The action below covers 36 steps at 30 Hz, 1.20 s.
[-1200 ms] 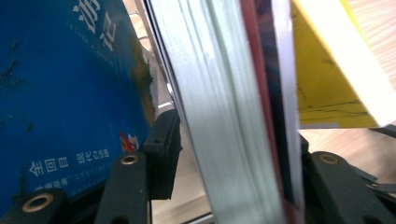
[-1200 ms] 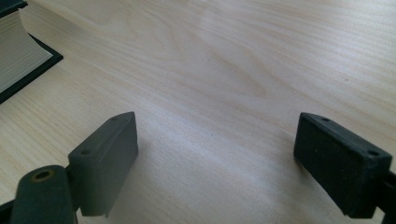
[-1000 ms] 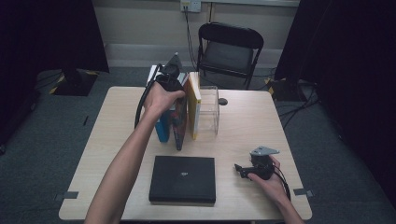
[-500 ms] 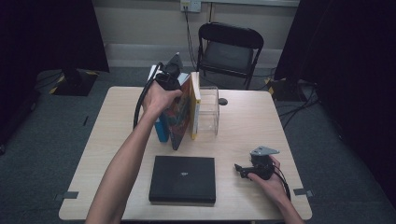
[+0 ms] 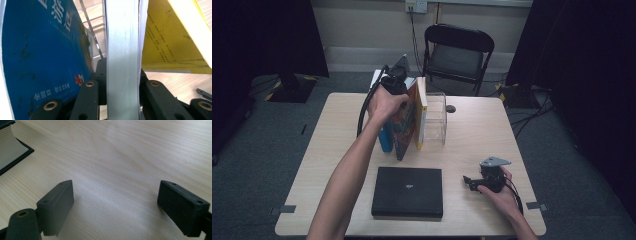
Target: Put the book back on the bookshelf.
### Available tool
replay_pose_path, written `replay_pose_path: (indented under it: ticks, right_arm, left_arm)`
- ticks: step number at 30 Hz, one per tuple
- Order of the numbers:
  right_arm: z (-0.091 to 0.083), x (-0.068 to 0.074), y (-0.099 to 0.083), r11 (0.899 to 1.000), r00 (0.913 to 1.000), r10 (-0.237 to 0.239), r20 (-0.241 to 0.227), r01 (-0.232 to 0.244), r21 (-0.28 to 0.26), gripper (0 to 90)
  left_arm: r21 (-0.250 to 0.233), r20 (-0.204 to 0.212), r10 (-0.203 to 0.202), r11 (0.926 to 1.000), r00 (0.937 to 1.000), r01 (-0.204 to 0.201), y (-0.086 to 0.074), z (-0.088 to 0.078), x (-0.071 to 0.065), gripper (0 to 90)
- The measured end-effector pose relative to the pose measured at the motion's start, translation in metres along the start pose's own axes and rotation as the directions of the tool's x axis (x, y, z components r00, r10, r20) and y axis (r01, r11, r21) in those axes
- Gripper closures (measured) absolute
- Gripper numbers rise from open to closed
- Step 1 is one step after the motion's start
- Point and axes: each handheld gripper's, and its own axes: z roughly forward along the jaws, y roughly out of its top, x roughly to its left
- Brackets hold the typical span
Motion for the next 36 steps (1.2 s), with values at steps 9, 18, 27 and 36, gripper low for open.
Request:
replay_pose_path:
  ticks: [9,18,27,36]
  right_arm:
    - [0.000,0.000,0.000,1.000,1.0000,0.000,0.000,0.000,0.000,13.5]
    - [0.000,0.000,0.000,1.000,1.0000,-0.004,-0.004,0.004,0.000,13.5]
    - [0.000,0.001,0.000,1.000,1.0000,-0.005,-0.008,0.005,-0.001,13.5]
    - [0.000,0.001,0.000,1.000,1.0000,-0.005,-0.008,0.005,-0.001,13.5]
  left_arm:
    - [-0.010,0.008,-0.023,0.9997,0.9997,0.023,0.012,0.002,0.005,74.1]
    - [-0.053,0.001,-0.038,0.9979,0.9993,0.038,0.025,0.002,0.007,74.0]
    - [-0.066,0.012,-0.059,0.9960,0.9982,0.059,0.025,0.013,0.011,73.4]
    - [-0.134,0.024,-0.046,0.9898,0.9987,0.048,0.019,0.007,0.012,61.7]
